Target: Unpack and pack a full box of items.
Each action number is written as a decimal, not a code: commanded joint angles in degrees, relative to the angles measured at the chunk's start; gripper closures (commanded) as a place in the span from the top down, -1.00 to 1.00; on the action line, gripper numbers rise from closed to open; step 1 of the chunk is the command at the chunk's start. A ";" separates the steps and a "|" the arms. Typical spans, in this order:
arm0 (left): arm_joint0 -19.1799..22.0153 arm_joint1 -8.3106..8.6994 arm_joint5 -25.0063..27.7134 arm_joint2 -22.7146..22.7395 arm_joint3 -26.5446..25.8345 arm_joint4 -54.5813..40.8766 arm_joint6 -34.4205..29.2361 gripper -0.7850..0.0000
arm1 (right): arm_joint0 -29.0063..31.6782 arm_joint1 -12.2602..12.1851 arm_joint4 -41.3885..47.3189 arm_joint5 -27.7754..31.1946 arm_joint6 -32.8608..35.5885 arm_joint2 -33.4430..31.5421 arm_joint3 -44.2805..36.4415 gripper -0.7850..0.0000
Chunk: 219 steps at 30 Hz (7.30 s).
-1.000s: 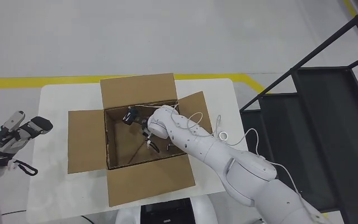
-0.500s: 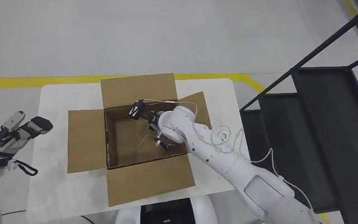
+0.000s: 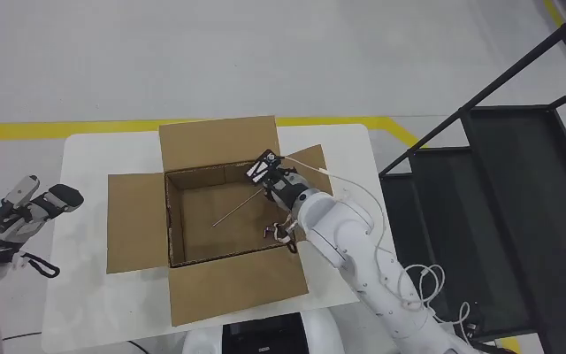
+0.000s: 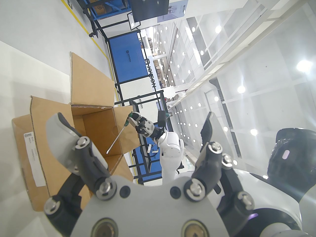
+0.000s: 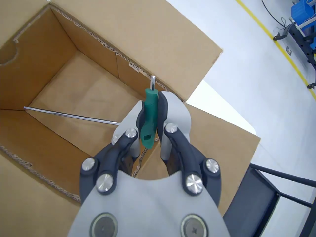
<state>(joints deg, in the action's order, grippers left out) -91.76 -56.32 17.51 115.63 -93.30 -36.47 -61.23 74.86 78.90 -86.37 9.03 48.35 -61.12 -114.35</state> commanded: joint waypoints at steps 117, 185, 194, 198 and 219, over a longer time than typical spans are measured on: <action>0.00 0.00 0.00 0.00 0.00 0.00 0.00 1.00 | 40.54 -9.51 6.19 14.49 -41.13 -42.19 -11.06 1.00; 0.00 0.00 0.00 0.00 0.00 0.00 0.00 1.00 | -25.38 -1.44 21.47 15.53 9.71 18.18 22.38 1.00; 0.00 0.00 0.00 0.00 0.00 0.00 0.00 1.00 | -29.43 -0.58 20.09 23.01 15.84 22.64 26.36 1.00; 0.00 0.00 0.00 0.00 0.00 0.00 0.00 1.00 | -32.12 0.01 21.69 26.48 19.91 24.40 29.23 1.00; 0.00 0.00 0.00 0.00 0.00 0.00 0.00 1.00 | -41.77 3.23 26.08 25.27 21.63 42.73 46.38 0.85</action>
<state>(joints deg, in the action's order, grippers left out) -91.76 -56.32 17.51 115.63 -93.30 -36.47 -61.23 33.53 81.95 -61.04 34.20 70.08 -19.03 -68.78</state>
